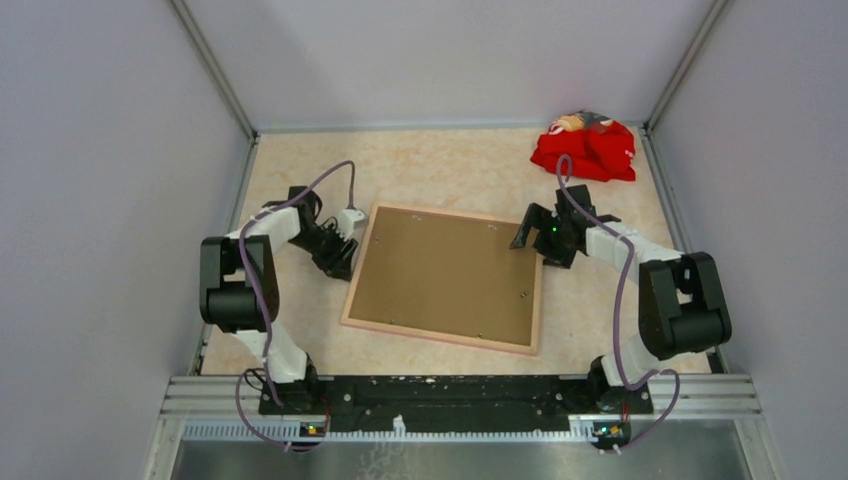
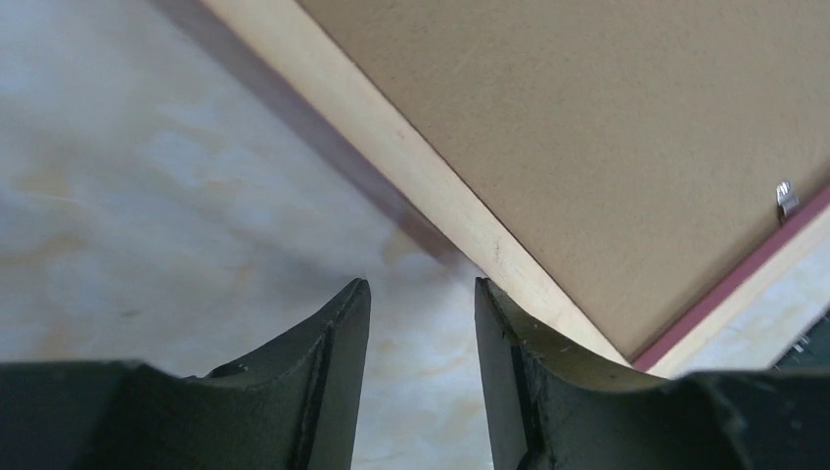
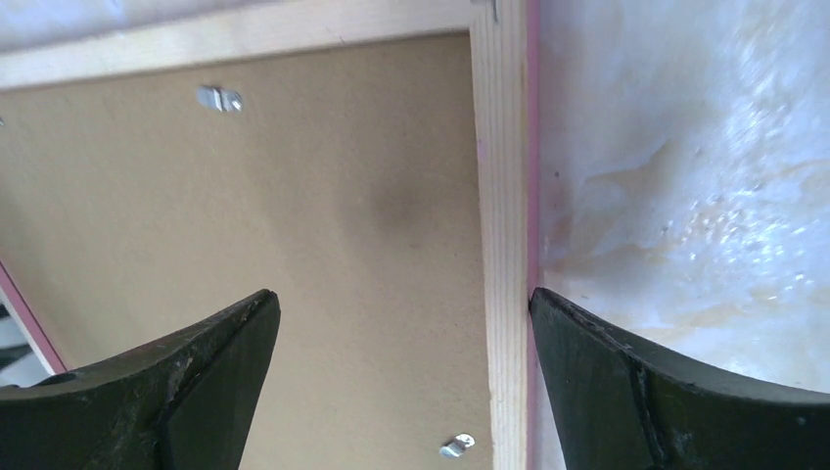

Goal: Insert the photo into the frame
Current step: Adjust the photo frame at the center of the board, then install the photo frame at the center of the board.

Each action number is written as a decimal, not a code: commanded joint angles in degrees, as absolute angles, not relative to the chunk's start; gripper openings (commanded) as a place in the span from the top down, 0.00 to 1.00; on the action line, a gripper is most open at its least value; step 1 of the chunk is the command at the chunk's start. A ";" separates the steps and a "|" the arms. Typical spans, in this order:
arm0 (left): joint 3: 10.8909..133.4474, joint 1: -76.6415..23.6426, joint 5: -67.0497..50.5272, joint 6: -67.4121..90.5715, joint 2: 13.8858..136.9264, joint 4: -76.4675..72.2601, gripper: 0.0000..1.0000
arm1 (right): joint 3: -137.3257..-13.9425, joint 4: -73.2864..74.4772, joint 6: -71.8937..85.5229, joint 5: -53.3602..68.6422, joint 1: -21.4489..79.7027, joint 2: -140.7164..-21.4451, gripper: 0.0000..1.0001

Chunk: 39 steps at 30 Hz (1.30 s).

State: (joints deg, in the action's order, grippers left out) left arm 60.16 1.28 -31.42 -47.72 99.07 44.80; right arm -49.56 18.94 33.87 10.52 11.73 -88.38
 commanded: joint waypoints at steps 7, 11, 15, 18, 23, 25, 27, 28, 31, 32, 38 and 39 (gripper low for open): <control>74.20 4.66 -42.30 -48.77 102.80 59.65 0.43 | -62.15 22.46 32.04 7.94 14.48 -84.60 0.01; 77.19 4.40 -48.25 -45.52 107.16 59.02 0.41 | -62.75 16.85 35.36 11.19 21.76 -87.01 0.01; 77.81 4.37 -50.08 -41.18 111.68 56.33 0.42 | -63.02 8.31 40.31 14.26 28.48 -91.37 0.03; 77.99 4.38 -51.13 -39.11 113.94 54.61 0.46 | -65.13 2.70 43.38 16.23 32.50 -95.57 0.05; 77.99 4.32 -51.50 -36.58 115.45 52.35 0.57 | -71.31 -2.53 47.20 17.39 37.34 -103.38 0.07; 77.83 4.39 -50.86 -35.63 115.93 51.36 0.63 | -74.84 -2.88 47.85 18.06 39.03 -107.04 0.09; 77.62 4.40 -50.34 -35.20 116.46 50.80 0.66 | -78.60 -2.46 48.33 18.34 40.84 -110.86 0.11; 77.41 4.39 -50.14 -35.08 116.67 50.56 0.69 | -80.35 -2.55 48.79 18.87 41.65 -112.57 0.12; 76.48 4.48 -49.70 -34.83 116.97 49.49 0.74 | -83.65 -4.35 50.93 19.87 42.84 -117.21 0.16; 76.11 4.57 -49.47 -34.60 117.11 49.02 0.76 | -84.27 -5.05 51.78 20.13 43.14 -118.48 0.17; 75.47 4.84 -49.40 -34.02 117.90 48.04 0.79 | -87.42 -6.86 54.04 21.09 44.15 -123.80 0.22; 75.25 4.83 -49.34 -34.01 117.82 47.87 0.79 | -87.82 -6.73 54.00 20.95 44.40 -124.28 0.22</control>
